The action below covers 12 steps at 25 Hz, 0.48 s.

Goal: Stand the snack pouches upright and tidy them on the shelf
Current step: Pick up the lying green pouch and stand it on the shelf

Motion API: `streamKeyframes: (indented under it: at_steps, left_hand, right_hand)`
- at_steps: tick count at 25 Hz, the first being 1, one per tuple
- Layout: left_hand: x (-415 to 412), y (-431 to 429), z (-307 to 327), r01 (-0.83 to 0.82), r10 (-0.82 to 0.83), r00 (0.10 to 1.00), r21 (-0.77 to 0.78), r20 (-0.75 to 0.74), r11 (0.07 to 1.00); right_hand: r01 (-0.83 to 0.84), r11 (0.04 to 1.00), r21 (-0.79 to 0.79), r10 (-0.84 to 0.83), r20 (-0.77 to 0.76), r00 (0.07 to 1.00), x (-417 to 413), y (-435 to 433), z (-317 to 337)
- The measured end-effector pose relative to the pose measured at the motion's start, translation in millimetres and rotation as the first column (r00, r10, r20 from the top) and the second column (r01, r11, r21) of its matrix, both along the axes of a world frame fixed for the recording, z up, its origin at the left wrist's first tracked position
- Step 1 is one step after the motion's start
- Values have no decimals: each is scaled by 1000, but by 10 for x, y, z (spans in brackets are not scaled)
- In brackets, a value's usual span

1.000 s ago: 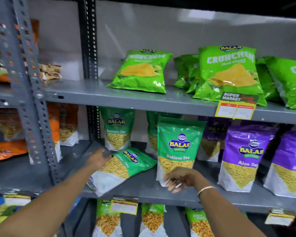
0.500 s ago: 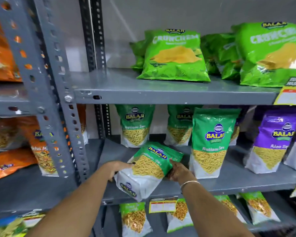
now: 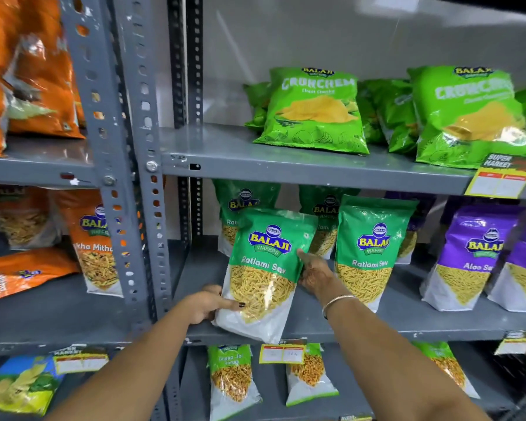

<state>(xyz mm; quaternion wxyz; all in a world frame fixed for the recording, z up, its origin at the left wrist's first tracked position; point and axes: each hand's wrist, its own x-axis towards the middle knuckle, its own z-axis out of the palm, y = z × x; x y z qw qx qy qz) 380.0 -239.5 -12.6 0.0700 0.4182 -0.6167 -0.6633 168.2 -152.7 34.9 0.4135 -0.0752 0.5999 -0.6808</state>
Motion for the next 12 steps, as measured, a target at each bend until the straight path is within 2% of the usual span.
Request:
streamKeyframes:
  at_steps: [4,9,12]
  left_hand:
    - [-50,222,-4,-123,113,986,-76,-119,990]
    - [-220,195,52,-245,224,969,-267,-106,932]
    - [-392,122,11,-354,329,935,-300,-133,886]
  right_hand:
    - [-32,997,-70,13,-255,967,-71,-14,101]
    - [-112,980,-162,60,-295,954,-7,39,305]
    - [-188,949,-252,113,-283,952,-35,-65,312]
